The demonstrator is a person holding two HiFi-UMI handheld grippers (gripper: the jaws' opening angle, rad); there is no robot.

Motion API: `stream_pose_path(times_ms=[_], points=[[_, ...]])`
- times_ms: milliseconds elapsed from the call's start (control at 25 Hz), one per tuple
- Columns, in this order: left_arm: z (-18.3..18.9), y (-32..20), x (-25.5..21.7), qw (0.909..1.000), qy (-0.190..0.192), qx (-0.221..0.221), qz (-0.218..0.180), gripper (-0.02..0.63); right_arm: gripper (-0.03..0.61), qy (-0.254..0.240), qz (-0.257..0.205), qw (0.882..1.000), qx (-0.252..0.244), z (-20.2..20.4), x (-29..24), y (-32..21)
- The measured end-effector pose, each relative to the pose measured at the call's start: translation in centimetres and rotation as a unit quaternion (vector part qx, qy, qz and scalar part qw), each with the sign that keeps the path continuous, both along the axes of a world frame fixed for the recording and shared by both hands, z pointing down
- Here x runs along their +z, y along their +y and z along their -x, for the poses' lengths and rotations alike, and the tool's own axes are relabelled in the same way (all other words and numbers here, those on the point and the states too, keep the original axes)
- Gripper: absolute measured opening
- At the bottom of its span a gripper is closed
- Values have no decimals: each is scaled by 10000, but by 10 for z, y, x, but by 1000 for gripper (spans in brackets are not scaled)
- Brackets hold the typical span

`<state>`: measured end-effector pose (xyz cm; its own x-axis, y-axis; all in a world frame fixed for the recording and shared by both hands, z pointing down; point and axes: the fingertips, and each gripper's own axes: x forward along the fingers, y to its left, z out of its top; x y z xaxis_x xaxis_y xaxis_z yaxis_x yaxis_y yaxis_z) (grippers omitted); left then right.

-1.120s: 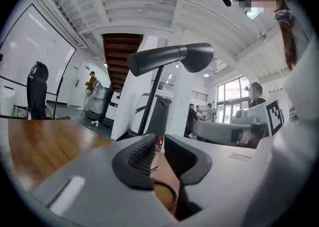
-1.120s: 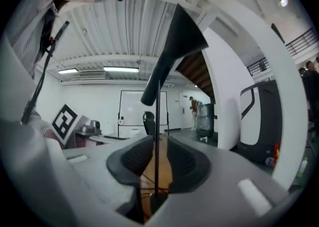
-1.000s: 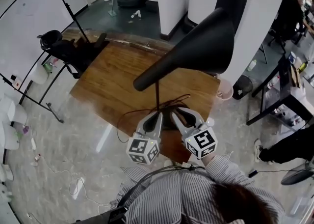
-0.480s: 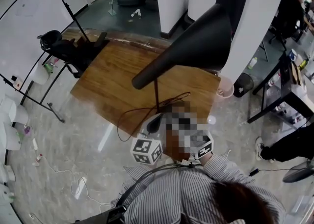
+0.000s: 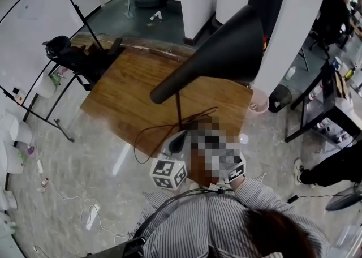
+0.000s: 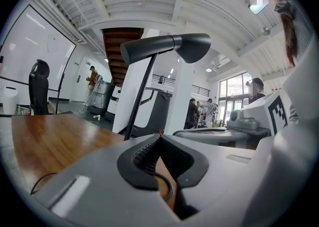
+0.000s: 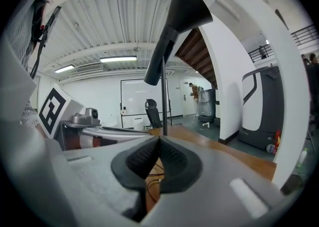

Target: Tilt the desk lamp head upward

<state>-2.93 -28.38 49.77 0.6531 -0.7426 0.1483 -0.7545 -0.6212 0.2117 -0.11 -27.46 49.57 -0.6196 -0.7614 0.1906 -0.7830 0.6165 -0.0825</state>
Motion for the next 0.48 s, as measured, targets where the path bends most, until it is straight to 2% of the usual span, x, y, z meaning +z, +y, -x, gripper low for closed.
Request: stream_pose_path(times_ms=[480], points=[[1,4,7,9999,-22,-3,152,5,2,5,11,10000,-31,2,-1,5]])
